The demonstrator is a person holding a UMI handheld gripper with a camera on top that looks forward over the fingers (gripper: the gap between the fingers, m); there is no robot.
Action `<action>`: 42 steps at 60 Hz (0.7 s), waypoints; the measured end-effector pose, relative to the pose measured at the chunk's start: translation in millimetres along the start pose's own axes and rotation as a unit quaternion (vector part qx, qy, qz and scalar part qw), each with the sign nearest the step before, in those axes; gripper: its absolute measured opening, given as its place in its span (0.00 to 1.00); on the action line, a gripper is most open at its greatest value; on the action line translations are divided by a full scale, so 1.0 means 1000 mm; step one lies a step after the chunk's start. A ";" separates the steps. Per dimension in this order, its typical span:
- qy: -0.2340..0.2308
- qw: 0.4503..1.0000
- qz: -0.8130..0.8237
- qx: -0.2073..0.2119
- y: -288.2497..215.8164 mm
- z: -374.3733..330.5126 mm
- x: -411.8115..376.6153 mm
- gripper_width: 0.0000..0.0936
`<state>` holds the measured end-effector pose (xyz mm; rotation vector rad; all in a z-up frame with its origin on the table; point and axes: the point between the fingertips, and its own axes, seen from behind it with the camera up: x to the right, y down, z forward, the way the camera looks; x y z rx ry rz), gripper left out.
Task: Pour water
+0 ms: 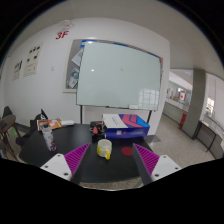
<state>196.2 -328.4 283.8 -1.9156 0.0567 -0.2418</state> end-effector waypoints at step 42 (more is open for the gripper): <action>-0.140 0.988 0.011 -0.064 0.148 0.095 -0.304 0.90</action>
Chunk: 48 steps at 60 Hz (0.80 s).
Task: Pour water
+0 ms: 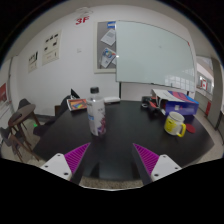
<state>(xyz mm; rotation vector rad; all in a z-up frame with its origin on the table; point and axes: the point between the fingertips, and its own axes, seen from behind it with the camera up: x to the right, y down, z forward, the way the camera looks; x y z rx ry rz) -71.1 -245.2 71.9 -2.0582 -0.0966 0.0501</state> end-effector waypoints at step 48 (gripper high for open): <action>-0.025 0.993 -0.019 0.114 -0.097 0.189 -0.064 0.41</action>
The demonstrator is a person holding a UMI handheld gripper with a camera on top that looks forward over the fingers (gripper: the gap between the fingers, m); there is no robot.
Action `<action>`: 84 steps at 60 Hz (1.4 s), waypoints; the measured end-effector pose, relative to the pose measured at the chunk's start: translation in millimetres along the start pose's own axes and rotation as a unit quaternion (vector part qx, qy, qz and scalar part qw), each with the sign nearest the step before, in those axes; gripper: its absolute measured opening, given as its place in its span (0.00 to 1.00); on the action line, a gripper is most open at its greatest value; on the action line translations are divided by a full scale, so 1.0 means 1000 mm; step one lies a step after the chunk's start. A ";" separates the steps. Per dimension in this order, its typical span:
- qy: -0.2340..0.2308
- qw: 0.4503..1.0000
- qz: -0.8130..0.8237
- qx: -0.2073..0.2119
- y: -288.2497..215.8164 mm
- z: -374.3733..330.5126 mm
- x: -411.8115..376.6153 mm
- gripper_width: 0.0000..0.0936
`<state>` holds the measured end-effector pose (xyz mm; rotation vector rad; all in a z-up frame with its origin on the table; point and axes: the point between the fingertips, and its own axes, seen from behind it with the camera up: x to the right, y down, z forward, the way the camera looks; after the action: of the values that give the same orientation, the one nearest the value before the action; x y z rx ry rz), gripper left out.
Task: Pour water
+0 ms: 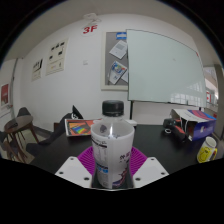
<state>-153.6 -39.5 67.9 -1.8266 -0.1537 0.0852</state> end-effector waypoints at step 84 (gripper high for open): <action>-0.279 0.654 0.690 0.134 -0.205 -0.112 0.288 0.41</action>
<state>134.1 -52.0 301.8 -1.1616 0.8308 1.6562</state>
